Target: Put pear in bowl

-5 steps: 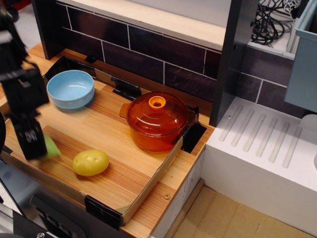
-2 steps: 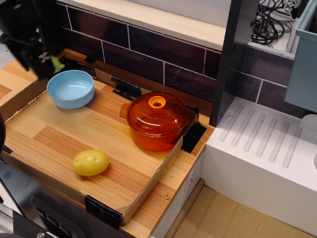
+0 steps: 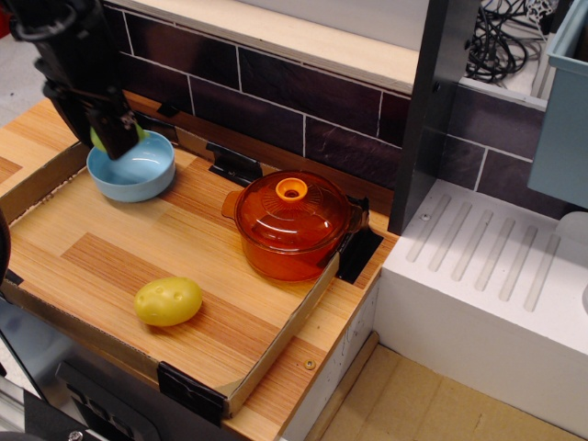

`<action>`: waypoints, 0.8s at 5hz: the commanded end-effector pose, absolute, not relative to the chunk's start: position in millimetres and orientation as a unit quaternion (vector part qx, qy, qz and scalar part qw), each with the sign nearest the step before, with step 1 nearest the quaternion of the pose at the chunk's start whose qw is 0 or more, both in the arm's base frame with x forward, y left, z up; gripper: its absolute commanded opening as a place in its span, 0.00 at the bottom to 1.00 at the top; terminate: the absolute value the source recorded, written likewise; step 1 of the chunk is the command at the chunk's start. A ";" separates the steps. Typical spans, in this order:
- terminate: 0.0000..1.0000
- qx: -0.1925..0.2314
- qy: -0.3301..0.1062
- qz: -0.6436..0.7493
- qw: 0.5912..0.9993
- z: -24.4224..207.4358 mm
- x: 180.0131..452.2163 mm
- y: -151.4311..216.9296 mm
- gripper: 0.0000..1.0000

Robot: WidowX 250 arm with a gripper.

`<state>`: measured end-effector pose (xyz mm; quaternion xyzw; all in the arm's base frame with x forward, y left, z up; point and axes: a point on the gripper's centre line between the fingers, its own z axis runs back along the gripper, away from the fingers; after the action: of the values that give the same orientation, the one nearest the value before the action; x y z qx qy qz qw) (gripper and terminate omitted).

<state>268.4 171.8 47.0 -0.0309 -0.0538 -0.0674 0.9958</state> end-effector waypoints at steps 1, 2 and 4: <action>0.00 -0.018 -0.102 -0.114 0.988 93.7 252.3 166.6 1.00; 0.00 -0.036 -0.135 -0.102 0.985 135.1 246.0 163.7 1.00; 0.00 -0.031 -0.152 -0.093 0.983 159.3 246.4 162.5 1.00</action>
<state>249.8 155.1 138.6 -0.0522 -0.1297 -0.0914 0.9860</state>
